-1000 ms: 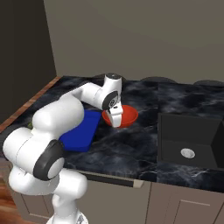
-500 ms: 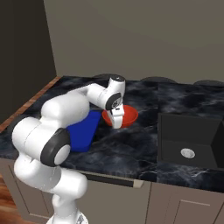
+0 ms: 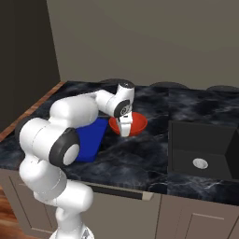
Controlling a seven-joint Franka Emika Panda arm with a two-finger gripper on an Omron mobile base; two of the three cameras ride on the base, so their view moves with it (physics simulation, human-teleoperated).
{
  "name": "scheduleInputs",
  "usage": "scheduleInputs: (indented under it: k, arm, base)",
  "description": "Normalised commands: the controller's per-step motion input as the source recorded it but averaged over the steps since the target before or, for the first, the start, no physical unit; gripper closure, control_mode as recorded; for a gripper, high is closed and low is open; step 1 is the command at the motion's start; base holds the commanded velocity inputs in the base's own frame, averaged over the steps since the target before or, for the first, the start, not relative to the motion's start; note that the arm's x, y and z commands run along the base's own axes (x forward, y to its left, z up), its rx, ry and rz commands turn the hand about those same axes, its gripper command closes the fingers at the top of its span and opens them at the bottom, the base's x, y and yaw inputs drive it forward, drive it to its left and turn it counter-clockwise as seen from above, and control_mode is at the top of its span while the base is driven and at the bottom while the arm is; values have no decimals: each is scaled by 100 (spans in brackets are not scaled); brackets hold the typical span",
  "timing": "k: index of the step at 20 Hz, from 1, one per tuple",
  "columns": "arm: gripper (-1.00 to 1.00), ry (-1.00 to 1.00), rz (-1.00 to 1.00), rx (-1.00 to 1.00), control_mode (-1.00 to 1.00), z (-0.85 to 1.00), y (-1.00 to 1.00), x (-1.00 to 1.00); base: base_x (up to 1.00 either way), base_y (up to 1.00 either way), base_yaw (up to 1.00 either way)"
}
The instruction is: Place the two vegetables and bowl onto the tray for setting up a vegetable dip station.
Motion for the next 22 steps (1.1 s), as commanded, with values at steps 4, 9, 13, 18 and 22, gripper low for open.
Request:
scheduleInputs:
  k: [4,9,13,18,22]
  arm:
    - [-100,0,-5,0,-100,-20,0,20]
    - [-100,3,-9,0,-100,-18,0,27]
    - [-100,4,-7,0,-100,-19,0,23]
    - [-100,2,-5,0,-100,-16,0,26]
    - [-100,3,-1,0,-100,-17,0,21]
  base:
    - [0,0,0]
    - [0,0,0]
    - [0,0,0]
    - [0,0,0]
    - [0,0,0]
